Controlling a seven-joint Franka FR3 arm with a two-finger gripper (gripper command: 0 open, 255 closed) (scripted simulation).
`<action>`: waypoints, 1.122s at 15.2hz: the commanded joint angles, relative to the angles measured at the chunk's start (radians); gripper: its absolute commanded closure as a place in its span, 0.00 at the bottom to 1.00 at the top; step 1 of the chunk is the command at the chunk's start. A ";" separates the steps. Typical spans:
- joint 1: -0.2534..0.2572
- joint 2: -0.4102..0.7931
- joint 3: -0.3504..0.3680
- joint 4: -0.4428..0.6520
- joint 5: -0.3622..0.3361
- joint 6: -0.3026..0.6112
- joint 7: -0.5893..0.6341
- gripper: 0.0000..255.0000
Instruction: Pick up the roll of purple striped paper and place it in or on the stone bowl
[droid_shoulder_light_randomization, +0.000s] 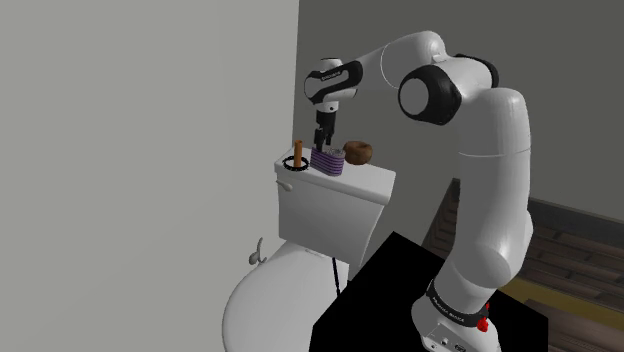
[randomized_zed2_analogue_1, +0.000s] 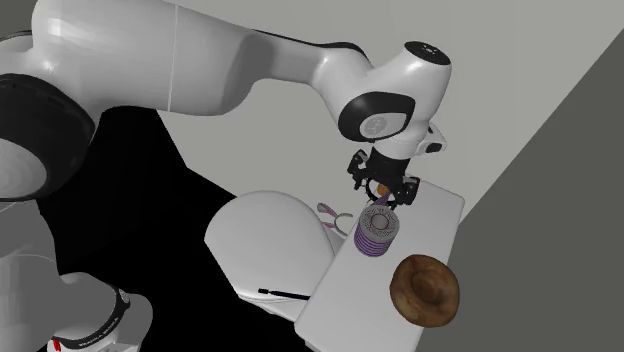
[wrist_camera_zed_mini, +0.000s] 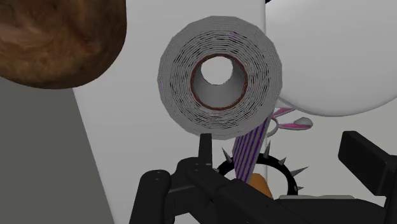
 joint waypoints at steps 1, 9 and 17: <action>-0.015 0.066 0.009 0.076 0.017 -0.019 -0.019 0.00; -0.016 0.092 0.015 0.011 0.026 0.071 -0.025 0.00; -0.018 0.089 0.022 0.009 0.022 0.071 -0.020 1.00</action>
